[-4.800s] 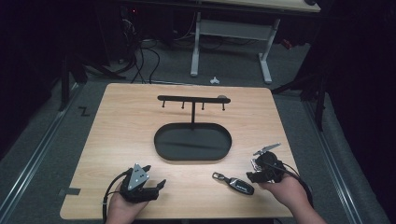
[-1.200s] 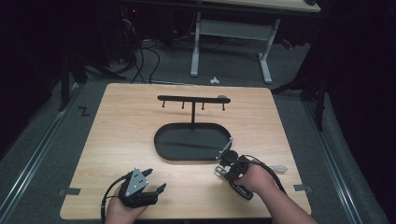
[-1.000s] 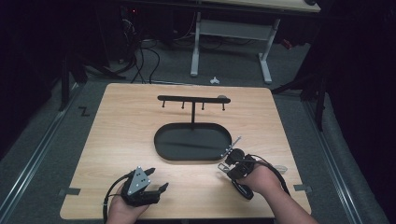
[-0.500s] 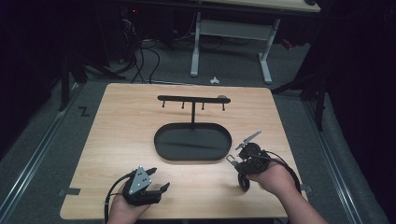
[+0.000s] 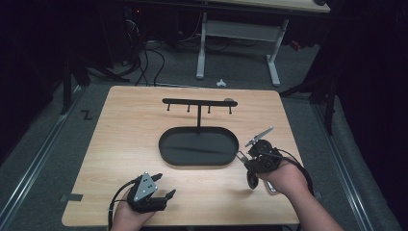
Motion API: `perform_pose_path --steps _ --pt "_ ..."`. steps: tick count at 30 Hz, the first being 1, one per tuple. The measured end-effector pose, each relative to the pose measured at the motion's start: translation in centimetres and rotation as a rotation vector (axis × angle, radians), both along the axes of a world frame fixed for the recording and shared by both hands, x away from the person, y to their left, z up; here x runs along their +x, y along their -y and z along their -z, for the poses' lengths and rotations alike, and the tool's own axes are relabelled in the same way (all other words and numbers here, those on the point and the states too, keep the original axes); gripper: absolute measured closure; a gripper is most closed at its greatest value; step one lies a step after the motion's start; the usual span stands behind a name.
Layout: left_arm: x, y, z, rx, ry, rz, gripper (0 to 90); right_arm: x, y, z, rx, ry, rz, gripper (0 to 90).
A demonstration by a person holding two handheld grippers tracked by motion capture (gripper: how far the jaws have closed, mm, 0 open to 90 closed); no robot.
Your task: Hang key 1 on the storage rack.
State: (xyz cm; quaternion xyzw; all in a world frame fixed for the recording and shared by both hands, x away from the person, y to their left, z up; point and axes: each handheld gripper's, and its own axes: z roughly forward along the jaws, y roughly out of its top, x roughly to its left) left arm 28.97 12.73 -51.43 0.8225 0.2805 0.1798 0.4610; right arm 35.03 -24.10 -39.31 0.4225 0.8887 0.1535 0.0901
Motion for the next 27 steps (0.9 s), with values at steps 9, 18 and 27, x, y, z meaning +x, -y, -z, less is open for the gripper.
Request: perform_pose_path --steps 9,18,27 --pt "0.0 -0.2 -0.1 -0.005 0.002 -0.004 27.7 1.0 -1.4 -1.4 0.006 0.026 -0.016 80.4" --pt "0.0 -0.6 -0.2 -0.009 -0.003 -0.007 27.4 2.7 -3.3 -2.1 0.023 0.038 -0.047 80.3" --pt "-0.1 -0.7 -0.1 -0.016 0.001 -0.012 27.4 4.0 -4.4 -3.0 0.024 0.037 -0.043 80.4"
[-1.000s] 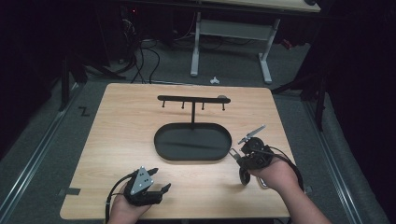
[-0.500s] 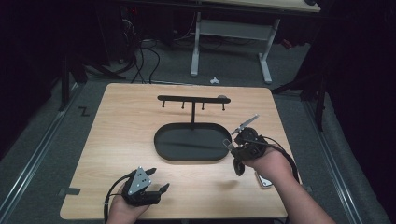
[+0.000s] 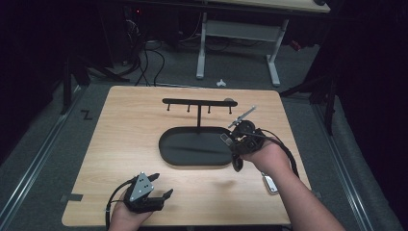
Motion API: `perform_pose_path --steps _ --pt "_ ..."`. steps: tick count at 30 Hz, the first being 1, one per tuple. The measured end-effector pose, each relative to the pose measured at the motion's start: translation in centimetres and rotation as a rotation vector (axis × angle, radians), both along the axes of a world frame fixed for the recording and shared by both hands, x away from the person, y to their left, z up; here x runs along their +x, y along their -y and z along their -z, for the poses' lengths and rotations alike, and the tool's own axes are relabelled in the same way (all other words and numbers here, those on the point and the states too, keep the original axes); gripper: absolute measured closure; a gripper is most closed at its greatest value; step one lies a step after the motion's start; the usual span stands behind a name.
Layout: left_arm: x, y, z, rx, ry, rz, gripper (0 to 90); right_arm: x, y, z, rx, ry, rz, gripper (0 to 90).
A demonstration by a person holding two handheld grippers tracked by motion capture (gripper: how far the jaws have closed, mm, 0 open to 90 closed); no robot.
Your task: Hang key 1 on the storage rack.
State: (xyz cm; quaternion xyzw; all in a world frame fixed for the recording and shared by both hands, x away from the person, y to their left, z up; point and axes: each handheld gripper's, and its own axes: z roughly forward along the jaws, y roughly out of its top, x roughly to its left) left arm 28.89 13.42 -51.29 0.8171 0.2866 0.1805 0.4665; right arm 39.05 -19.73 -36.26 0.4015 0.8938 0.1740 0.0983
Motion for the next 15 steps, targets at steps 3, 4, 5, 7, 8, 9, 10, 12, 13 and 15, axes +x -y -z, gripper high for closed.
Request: perform_pose_path --steps 3,4,5,7,8,9,10,12,13,15 --pt "0.0 0.0 0.0 0.003 -0.003 0.003 27.4 0.4 -0.3 -0.3 0.002 0.005 0.0 80.4" --pt "0.0 0.0 0.0 0.004 -0.005 0.006 27.4 0.6 -0.3 -0.5 0.004 0.007 0.002 80.4" --pt "0.0 0.0 0.0 0.006 -0.009 0.01 27.4 0.8 -0.4 -0.6 0.001 0.015 -0.005 80.4" --pt "0.0 0.1 0.1 0.009 -0.016 0.012 27.0 1.1 -0.6 -0.8 0.002 0.017 0.003 80.4" --pt "0.0 0.1 0.1 0.013 -0.017 0.015 26.9 1.2 -0.7 -0.9 0.002 0.014 0.014 80.4" --pt "0.0 0.2 0.1 0.012 -0.014 0.014 26.9 1.4 -0.8 -1.0 0.002 0.024 0.002 80.4" --pt "0.0 0.2 0.1 0.011 -0.011 0.013 26.9 1.5 -0.9 -1.1 0.003 0.027 0.006 80.4" --pt "0.0 0.0 -0.1 0.008 -0.002 0.007 26.9 1.9 -1.1 -1.3 0.008 0.028 0.008 80.4" --pt "0.0 0.0 -0.1 0.002 0.002 0.002 26.9 2.0 -1.2 -1.4 0.009 0.033 0.008 80.4" --pt "0.0 -0.2 -0.1 0.0 0.003 -0.007 26.6 2.2 -1.4 -1.5 0.011 0.037 0.008 80.4"
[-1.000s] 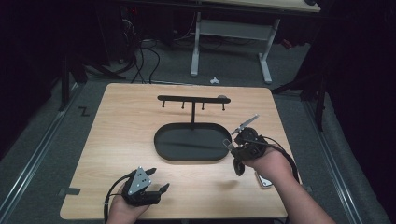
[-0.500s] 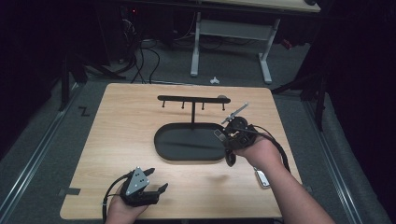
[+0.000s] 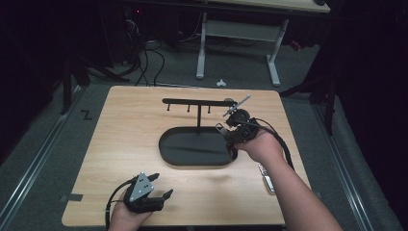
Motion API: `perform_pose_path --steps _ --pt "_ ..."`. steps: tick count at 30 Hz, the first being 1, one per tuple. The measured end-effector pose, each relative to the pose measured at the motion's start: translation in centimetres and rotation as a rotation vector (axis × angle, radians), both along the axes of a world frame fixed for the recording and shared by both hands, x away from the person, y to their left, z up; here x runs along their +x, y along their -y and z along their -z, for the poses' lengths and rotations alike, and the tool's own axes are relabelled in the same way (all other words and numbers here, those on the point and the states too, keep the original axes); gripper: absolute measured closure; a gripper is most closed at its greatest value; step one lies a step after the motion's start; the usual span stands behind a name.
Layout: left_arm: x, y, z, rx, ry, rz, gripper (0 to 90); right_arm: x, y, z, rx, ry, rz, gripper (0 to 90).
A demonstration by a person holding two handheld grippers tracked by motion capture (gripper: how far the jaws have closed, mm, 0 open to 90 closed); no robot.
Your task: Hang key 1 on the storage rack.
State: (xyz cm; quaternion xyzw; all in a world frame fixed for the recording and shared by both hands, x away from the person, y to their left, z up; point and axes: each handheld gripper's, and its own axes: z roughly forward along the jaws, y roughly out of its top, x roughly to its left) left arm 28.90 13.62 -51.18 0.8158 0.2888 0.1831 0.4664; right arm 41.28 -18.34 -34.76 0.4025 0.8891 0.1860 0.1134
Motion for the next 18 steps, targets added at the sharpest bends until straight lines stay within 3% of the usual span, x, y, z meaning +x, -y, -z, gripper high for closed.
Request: perform_pose_path --steps 18 --pt "0.2 -0.3 0.1 0.003 -0.002 -0.01 25.4 2.2 -1.4 -1.1 0.021 0.021 0.015 80.4"
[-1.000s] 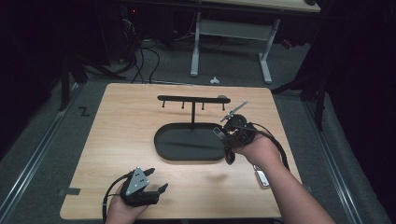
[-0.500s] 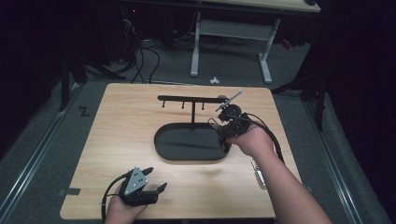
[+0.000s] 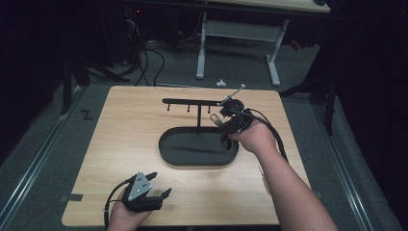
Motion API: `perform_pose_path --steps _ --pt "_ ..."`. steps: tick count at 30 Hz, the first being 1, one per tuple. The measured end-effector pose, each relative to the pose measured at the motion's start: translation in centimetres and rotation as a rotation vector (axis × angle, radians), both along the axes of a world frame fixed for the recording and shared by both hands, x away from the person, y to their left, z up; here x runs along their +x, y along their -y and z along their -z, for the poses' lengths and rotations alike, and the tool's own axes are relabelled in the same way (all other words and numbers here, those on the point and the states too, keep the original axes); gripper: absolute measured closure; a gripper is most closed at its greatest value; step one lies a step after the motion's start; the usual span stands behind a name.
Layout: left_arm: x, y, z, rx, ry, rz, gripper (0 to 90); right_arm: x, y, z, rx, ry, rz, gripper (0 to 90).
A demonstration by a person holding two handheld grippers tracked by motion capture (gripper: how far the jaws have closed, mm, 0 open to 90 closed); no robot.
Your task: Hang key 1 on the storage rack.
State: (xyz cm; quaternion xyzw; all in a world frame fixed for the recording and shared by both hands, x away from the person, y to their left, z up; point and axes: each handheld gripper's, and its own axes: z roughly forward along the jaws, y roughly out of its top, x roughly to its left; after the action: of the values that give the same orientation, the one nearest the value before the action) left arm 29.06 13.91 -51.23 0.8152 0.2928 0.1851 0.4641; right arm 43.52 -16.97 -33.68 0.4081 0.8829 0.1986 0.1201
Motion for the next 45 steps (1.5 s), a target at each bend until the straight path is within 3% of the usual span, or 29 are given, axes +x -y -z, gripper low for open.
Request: perform_pose_path --steps 9,18,32,45 --pt "0.0 0.0 0.0 -0.001 0.001 0.002 25.4 1.1 -0.6 -0.1 0.017 -0.003 0.024 80.4" --pt "-0.1 0.0 0.0 0.002 0.001 0.006 25.3 2.1 -1.2 -0.1 -0.002 0.006 0.024 80.3" --pt "-0.1 0.1 0.0 0.001 0.0 0.014 25.2 3.2 -1.9 1.3 -0.019 -0.012 0.049 80.3" --pt "-0.1 0.2 0.0 0.01 -0.01 0.036 25.2 4.5 -2.2 2.2 -0.021 0.02 0.08 80.0"
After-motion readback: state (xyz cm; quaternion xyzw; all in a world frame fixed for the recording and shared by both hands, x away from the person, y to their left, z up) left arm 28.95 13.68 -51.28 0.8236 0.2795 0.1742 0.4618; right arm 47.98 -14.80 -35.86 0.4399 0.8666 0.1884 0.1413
